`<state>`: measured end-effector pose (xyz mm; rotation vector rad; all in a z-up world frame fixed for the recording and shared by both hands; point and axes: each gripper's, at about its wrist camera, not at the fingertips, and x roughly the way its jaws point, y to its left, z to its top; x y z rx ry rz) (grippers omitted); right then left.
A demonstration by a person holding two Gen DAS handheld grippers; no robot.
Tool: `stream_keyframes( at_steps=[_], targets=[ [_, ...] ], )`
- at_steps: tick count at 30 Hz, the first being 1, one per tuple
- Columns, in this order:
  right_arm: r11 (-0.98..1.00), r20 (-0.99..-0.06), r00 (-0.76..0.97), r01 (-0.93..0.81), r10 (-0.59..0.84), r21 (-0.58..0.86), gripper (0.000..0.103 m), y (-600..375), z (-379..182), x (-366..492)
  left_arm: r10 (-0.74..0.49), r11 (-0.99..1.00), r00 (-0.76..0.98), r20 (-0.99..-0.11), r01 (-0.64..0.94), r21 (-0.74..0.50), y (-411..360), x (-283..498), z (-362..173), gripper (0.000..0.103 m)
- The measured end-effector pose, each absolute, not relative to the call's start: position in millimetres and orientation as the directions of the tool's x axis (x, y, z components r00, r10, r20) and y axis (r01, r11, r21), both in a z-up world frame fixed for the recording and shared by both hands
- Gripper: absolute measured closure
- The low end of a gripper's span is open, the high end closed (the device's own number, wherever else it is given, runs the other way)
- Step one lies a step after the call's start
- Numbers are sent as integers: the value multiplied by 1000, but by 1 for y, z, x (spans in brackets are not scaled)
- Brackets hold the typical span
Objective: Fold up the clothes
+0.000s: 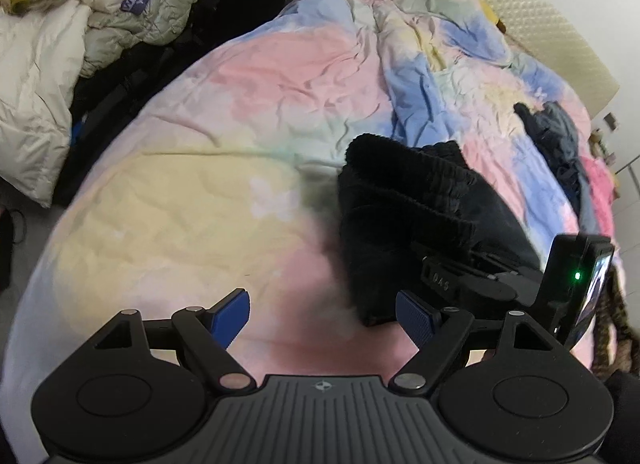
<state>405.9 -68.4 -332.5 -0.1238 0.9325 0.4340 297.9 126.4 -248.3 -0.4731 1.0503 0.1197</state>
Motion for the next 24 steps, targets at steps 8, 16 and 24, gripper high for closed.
stream_keyframes(
  at_steps=[8,16,24],
  targets=[
    [845,-796,417,-494,438,206,56,-99,-314,409,-234,819,546,-804,-335,-466,107,328,-264,14],
    [828,-751,418,-473,511,301,46,-170,-274,402,-299,717,563,-771,-401,-571,87,373,-298,12],
    [916,-782,490,-302,385,262,38,-250,-279,439,-262,680,580,-771,-456,-574,83,410,-319,12]
  ],
)
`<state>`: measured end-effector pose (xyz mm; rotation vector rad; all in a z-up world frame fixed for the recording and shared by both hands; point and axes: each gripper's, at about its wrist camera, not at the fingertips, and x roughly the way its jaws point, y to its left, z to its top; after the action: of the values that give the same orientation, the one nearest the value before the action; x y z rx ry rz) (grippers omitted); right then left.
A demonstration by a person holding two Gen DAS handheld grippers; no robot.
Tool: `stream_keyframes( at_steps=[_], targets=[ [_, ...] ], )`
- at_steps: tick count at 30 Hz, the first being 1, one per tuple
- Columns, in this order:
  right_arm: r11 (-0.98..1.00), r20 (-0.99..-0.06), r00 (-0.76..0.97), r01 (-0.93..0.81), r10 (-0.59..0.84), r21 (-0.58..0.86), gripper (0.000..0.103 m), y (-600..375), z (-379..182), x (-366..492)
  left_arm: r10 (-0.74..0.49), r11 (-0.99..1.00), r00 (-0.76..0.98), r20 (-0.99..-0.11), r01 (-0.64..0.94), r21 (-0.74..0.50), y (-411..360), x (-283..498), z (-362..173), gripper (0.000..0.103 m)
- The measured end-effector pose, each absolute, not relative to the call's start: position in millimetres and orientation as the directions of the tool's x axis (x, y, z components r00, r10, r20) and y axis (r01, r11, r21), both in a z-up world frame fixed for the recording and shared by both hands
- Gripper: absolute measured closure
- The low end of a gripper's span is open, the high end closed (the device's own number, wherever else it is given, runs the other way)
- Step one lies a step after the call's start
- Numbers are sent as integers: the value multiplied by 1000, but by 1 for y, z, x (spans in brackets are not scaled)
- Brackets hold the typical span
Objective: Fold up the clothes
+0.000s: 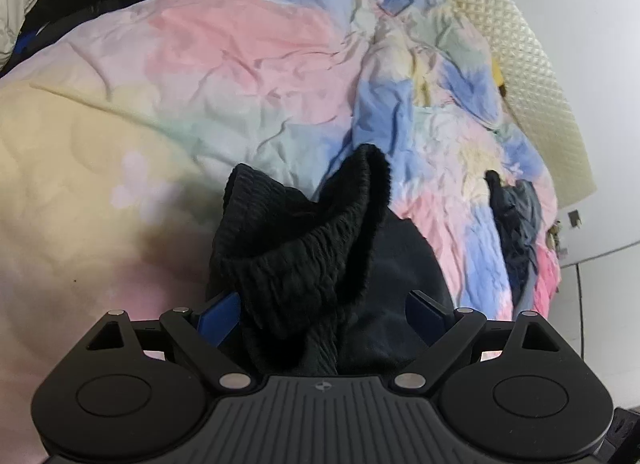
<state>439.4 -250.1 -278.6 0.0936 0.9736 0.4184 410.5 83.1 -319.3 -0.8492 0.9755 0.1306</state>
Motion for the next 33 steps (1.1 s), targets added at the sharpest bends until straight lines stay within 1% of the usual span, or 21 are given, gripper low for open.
stream_keyframes(
  at_steps=[3,5,6,7,9,10,12,15,18,22,23,24,25,26,27,29,31,33],
  targets=[
    [931,-794,490,-231,361,281,34,-270,-292,455,-243,672,560,-792,-492,-554,86,423,-332,12],
    [932,-794,488,-197,363,304,27,-277,-300,465,-234,658,553,-800,-516,-549,89,429,-339,13],
    [931,-794,486,-182,364,315,24,-279,-305,470,-228,648,548,-805,-532,-545,90,430,-344,16],
    [931,-796,483,-171,366,324,24,-280,-309,473,-222,638,543,-810,-547,-542,92,432,-349,18],
    [928,-803,467,-152,371,340,23,-281,-320,481,-209,601,542,-814,-586,-543,97,433,-359,31],
    [926,-809,453,-141,374,350,23,-281,-326,486,-206,588,542,-815,-597,-546,99,433,-363,34],
    [922,-818,428,-133,384,363,23,-278,-335,493,-202,561,543,-815,-618,-550,104,431,-371,47],
    [916,-827,395,-128,399,381,23,-276,-346,500,-185,591,546,-817,-602,-537,101,426,-368,59],
    [912,-830,378,-134,409,388,22,-277,-348,504,-179,619,557,-811,-578,-533,96,418,-357,65],
    [901,-828,358,-141,432,409,21,-281,-351,506,-183,605,564,-805,-581,-544,92,402,-354,63],
    [900,-829,352,-142,434,412,21,-282,-352,505,-186,604,577,-795,-571,-556,91,399,-355,60],
    [899,-830,346,-142,438,415,21,-284,-353,505,-187,617,586,-788,-554,-559,91,398,-353,53],
    [896,-829,341,-142,443,420,20,-285,-354,505,-182,633,584,-791,-546,-549,89,398,-352,51],
    [894,-828,336,-142,448,426,19,-286,-355,506,-194,638,574,-796,-543,-547,88,399,-353,44],
    [891,-827,332,-140,454,433,19,-287,-356,506,-205,643,563,-800,-539,-544,86,399,-354,32],
    [884,-823,323,-132,467,449,17,-290,-358,507,-227,652,541,-810,-533,-539,84,400,-356,20],
    [877,-820,314,-124,479,464,14,-291,-360,509,-248,662,519,-818,-526,-534,82,400,-358,16],
    [870,-819,298,-112,491,481,12,-292,-365,510,-280,659,496,-822,-523,-540,78,402,-367,15]
  ],
)
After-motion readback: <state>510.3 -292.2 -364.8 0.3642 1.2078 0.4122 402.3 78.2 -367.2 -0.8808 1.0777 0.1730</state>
